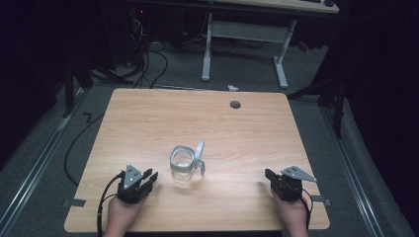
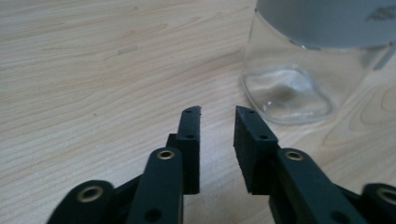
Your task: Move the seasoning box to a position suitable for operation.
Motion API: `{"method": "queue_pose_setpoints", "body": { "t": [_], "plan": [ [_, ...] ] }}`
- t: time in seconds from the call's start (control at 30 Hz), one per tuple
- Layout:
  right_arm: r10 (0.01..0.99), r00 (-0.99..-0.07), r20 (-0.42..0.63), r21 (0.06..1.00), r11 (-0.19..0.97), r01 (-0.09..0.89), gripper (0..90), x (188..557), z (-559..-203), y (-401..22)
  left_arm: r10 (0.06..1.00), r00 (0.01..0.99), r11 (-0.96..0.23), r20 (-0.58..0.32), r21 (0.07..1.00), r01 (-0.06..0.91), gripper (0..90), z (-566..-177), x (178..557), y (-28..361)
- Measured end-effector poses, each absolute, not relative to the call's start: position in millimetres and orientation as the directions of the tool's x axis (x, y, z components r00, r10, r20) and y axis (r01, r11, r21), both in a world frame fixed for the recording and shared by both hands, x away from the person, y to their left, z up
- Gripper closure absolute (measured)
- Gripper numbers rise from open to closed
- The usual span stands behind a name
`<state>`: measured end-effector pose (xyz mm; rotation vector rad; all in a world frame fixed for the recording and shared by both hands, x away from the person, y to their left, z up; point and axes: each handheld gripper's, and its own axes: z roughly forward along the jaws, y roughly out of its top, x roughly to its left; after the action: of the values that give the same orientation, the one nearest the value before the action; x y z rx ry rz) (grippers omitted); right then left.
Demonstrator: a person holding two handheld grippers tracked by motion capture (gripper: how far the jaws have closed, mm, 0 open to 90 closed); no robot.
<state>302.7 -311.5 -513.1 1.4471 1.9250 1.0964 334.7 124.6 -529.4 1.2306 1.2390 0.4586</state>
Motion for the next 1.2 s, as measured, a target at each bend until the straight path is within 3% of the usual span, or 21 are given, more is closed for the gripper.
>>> {"method": "queue_pose_setpoints", "body": {
  "t": [0.23,0.73,1.2],
  "plan": [
    [0.934,-0.349,0.083,0.832,0.127,0.539,89.2,304,-514,-308,0.833,0.314,0.359,-0.456,0.876,0.321,90.0,-525,351,113],
    [0.936,-0.346,0.065,0.834,0.139,0.533,88.2,307,-518,-300,0.810,0.398,0.322,-0.431,0.894,0.313,90.0,-514,346,78],
    [0.947,-0.315,0.068,0.831,0.122,0.543,88.7,307,-518,-299,0.739,0.512,0.288,-0.438,0.892,0.347,89.6,-514,307,36]
  ]
}}
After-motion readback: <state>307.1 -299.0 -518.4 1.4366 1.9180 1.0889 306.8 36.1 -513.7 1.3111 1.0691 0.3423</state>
